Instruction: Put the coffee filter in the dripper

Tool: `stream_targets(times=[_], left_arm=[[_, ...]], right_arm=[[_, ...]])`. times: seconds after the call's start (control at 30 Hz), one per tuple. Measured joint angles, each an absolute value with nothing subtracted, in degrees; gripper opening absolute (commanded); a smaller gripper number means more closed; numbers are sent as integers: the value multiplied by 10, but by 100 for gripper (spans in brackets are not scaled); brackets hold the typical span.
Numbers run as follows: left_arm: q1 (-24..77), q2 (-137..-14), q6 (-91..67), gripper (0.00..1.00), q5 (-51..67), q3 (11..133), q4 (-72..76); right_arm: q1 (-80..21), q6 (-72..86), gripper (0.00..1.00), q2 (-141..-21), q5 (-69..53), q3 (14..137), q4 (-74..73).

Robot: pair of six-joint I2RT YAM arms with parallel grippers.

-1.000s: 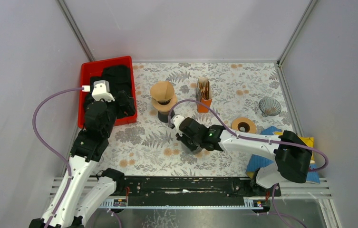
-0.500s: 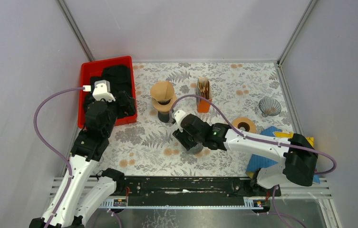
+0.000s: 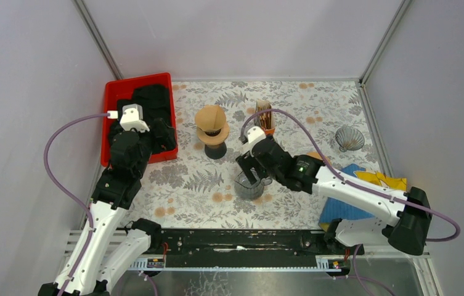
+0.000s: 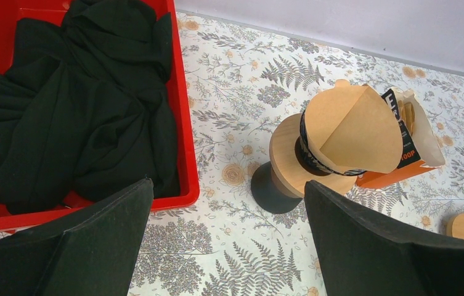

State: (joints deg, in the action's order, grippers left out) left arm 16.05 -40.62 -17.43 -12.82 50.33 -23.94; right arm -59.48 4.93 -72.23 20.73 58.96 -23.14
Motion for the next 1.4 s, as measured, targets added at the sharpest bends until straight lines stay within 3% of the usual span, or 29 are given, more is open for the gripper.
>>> stream_targets(times=[0.57,0.9,1.4], left_arm=[[161,-406,-174,100,-128,503,-239],[161,-406,-174,100,-128,503,-239],[161,-406,-174,100,-127,503,-239]], right_arm=[[-369,135,99,-656,197,533,-291],[-212,179,91,-695,130,475,-268],[-126,204,75,-817,95,451,-193]])
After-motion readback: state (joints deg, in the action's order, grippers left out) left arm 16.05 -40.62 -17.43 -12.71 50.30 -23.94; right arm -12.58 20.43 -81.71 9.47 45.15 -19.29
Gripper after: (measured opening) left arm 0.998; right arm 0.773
